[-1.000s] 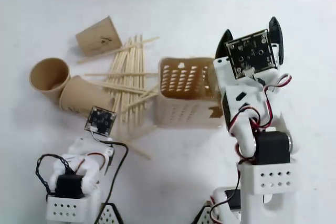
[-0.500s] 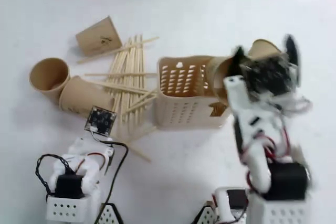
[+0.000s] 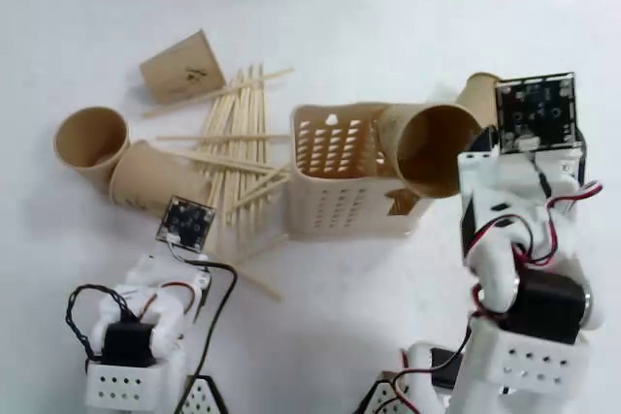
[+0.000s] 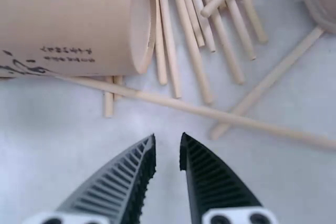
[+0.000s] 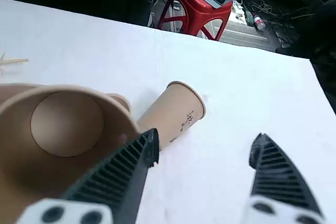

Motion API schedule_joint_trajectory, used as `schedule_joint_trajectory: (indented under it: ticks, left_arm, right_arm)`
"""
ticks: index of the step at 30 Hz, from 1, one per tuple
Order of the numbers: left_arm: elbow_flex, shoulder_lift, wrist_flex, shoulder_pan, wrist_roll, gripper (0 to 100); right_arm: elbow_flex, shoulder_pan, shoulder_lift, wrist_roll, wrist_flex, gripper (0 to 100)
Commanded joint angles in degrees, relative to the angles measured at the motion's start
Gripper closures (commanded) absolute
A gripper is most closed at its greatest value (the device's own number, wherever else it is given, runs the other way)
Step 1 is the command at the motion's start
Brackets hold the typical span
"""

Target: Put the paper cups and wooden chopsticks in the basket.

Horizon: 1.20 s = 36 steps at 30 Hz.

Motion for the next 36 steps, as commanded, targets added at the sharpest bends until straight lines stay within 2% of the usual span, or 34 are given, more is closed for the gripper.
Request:
schedule_joint_trajectory:
  ticks: [1, 9, 20, 25, 31, 36]
  left_arm:
    - [0.0, -0.3, 0.3, -0.3, -0.2, 90]
    - [0.0, -0.3, 0.3, -0.3, -0.2, 90]
    - [0.0, -0.3, 0.3, -0.3, -0.2, 90]
    - [0.0, -0.3, 0.3, -0.3, -0.2, 90]
    - [0.0, -0.3, 0.3, -0.3, -0.2, 90]
    - [0.0, -0.3, 0.3, -0.3, -0.2, 90]
  right_arm:
    - [-0.2, -1.8, 4.2, -0.1, -0.3, 70.7]
    - [-0.4, -2.5, 8.0, -0.3, -0.5, 70.7]
    - [0.8, -2.9, -8.8, -0.3, 2.7, 70.7]
    - [0.8, -9.5, -12.0, 0.3, 8.0, 70.7]
    - [3.8, -16.1, -12.2, 0.3, 7.9, 70.7]
    - [4.4, -16.9, -12.6, 0.3, 7.9, 70.7]
